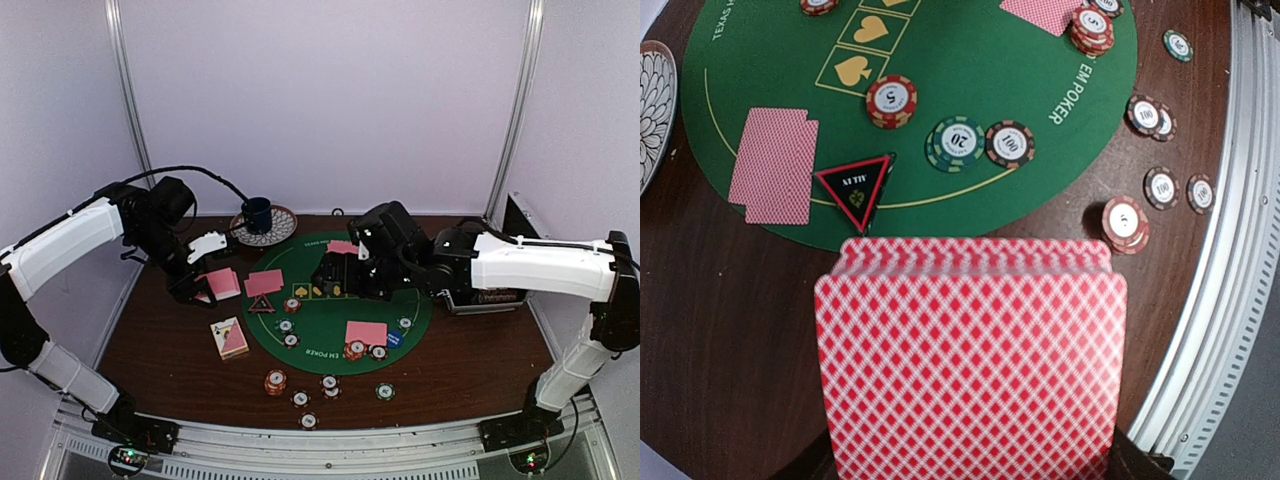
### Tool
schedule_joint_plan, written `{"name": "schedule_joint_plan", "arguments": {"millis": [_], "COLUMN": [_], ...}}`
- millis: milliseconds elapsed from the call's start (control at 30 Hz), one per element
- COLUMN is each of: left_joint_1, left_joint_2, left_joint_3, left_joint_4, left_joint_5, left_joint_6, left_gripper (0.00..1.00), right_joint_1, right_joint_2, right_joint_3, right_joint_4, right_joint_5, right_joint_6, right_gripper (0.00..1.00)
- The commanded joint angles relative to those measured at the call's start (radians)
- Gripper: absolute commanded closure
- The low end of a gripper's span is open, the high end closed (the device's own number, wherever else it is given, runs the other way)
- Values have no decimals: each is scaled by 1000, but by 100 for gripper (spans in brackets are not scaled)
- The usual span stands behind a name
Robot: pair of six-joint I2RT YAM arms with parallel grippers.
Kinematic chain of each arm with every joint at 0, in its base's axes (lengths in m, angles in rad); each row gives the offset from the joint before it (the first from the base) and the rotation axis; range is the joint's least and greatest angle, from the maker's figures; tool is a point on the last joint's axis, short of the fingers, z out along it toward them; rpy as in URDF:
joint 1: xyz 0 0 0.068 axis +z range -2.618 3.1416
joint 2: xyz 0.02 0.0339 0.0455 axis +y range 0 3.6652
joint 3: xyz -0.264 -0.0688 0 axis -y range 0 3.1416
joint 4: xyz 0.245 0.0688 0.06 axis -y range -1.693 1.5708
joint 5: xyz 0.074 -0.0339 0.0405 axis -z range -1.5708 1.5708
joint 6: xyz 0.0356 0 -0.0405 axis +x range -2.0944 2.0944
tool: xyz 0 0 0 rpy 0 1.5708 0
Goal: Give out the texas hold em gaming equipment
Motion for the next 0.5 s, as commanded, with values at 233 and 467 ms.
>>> {"name": "schedule_joint_plan", "arguments": {"millis": [233,467], "left_joint_1": [5,4], "left_joint_2": [-34,-24], "left_joint_3": [19,34], "left_joint_4": [-2,16], "left_joint_5": [47,51], "left_joint_6": [11,7], "left_gripper": [100,100], "right_joint_1": [-17,-23], "right_joint_2": [109,289], "right_joint_3": [137,294], "right_joint_4": [201,281], "right_joint_5": [-266,-530], "right_joint_6": [-102,-64], "right_gripper": [1,5]}}
